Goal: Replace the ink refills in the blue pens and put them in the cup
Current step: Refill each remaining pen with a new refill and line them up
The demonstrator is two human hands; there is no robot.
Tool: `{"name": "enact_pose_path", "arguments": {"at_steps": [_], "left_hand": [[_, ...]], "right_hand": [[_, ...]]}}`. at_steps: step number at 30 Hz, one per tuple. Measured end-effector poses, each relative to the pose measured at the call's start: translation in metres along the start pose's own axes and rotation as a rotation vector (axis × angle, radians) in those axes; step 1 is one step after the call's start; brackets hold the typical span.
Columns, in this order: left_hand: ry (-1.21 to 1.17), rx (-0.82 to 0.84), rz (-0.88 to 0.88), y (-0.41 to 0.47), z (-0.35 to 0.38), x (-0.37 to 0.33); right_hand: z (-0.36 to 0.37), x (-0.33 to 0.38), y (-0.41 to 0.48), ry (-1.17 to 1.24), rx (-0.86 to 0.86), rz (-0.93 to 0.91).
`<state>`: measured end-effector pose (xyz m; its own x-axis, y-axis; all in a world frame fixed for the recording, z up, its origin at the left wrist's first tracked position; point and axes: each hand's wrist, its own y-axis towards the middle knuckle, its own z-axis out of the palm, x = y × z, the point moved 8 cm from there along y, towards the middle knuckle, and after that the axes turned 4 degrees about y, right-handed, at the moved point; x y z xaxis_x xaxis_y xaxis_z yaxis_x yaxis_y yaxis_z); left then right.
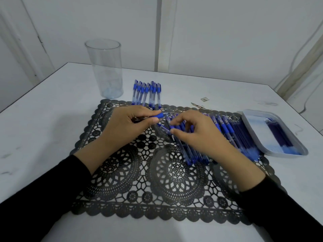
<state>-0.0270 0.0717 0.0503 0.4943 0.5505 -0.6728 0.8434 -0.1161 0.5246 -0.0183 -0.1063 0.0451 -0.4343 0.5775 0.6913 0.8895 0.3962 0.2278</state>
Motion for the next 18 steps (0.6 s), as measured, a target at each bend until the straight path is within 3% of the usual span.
{"name": "enact_pose_path", "arguments": {"at_steps": [9, 18], "left_hand": [[0.046, 0.030, -0.007, -0.0089, -0.0048, 0.0033], [0.043, 0.038, -0.038, -0.0101, -0.0017, 0.0049]], "right_hand": [[0.0112, 0.0067, -0.0076, -0.354, 0.050, -0.094], [0.0119, 0.0095, -0.0077, -0.446, 0.072, -0.122]]}}
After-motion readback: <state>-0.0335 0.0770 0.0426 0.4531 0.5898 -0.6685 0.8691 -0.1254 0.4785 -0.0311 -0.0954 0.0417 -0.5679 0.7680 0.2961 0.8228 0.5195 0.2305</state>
